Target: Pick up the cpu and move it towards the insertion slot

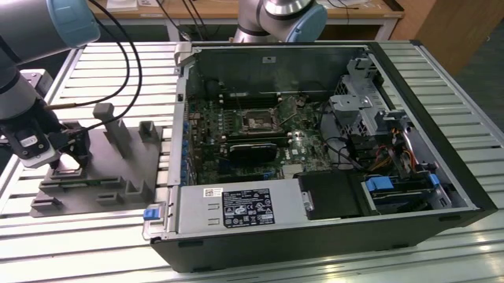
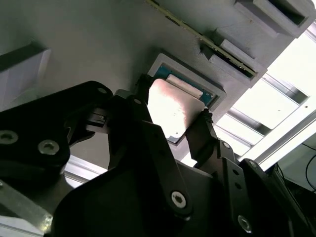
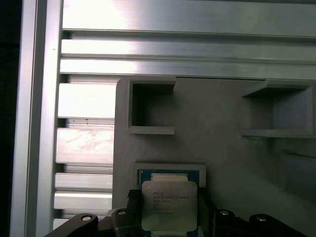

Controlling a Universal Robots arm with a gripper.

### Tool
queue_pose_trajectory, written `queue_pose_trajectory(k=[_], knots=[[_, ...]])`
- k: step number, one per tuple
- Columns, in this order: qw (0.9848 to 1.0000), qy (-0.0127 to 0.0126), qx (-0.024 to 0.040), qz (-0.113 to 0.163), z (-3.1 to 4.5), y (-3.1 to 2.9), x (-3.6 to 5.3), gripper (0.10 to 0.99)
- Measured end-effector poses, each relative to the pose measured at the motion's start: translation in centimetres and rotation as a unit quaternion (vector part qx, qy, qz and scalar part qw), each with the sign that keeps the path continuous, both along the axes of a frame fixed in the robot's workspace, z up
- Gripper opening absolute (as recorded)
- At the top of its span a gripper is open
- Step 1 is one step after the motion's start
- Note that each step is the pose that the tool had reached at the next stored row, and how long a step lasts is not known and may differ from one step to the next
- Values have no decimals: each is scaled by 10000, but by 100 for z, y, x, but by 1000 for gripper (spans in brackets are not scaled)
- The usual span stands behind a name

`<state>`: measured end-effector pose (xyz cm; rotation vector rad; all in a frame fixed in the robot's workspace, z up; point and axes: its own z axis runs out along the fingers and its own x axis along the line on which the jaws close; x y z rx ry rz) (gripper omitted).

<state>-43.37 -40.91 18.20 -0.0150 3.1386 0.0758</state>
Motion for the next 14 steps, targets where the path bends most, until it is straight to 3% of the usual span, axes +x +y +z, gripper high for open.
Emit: queue_pose_trajectory(k=[1, 14], knots=[[10000, 0, 0, 0, 0, 0, 1, 545], [10000, 0, 0, 0, 34, 0, 9, 545]])
